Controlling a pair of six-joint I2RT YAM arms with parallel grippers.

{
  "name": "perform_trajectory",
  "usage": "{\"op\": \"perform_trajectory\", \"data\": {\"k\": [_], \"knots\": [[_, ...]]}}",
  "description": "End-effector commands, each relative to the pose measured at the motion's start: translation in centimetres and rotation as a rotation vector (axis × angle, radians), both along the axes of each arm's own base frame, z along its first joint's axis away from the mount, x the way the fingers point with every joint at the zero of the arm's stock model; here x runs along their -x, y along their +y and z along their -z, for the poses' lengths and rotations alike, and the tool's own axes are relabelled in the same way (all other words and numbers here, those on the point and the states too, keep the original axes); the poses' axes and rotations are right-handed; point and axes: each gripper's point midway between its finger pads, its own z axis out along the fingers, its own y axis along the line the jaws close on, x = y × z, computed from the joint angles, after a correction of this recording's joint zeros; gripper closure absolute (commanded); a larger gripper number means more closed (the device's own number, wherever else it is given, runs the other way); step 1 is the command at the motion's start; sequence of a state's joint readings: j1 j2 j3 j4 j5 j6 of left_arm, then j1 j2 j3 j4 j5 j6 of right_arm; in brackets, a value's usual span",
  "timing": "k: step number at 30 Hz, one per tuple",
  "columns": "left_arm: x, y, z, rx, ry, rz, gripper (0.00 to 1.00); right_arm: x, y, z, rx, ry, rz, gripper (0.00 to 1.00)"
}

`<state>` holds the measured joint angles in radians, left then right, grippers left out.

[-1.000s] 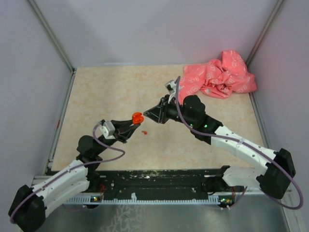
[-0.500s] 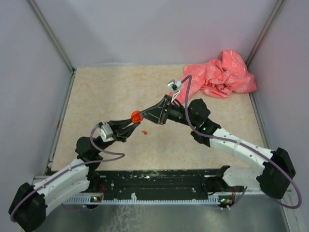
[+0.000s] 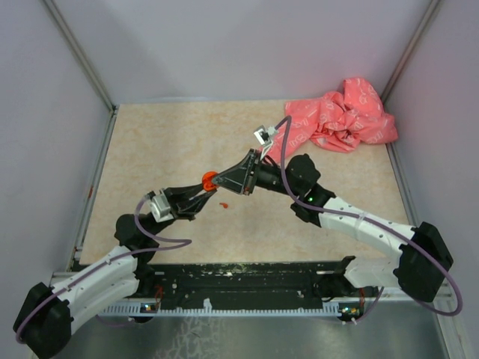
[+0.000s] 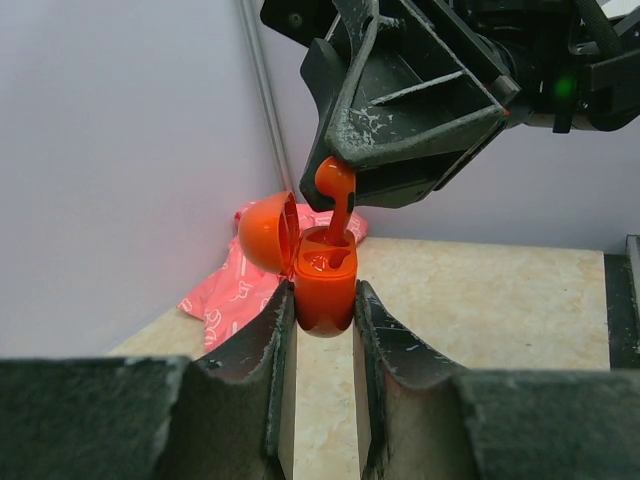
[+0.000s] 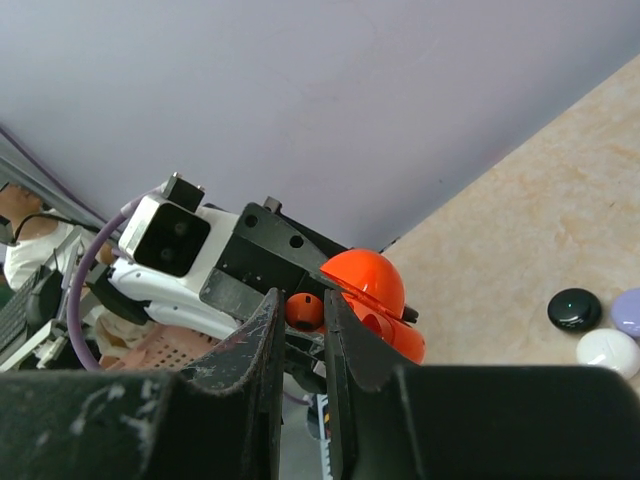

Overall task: Insert the wireless bluetooth earbuds into the charging case
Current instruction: Place the earbud in the charging case.

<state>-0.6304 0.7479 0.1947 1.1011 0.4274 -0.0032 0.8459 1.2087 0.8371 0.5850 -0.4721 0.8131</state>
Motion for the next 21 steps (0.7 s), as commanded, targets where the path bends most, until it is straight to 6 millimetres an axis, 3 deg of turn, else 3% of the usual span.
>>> {"op": "perform_trajectory", "data": {"k": [1, 16, 21], "knots": [[0.8, 0.4, -1.9, 0.049, -0.056, 0.014, 1.00, 0.9, 0.2, -1.7, -0.055, -0.045, -0.028, 0.91], [1.3, 0.8, -2.1, 0.070, -0.085, 0.018, 1.00, 0.3, 0.2, -0.2, -0.014, 0.010, 0.004, 0.90], [1.5, 0.9, -2.1, 0.073, -0.089, 0.015, 1.00, -0.4, -0.1, 0.5, 0.010, 0.026, 0.048, 0.84]]}}
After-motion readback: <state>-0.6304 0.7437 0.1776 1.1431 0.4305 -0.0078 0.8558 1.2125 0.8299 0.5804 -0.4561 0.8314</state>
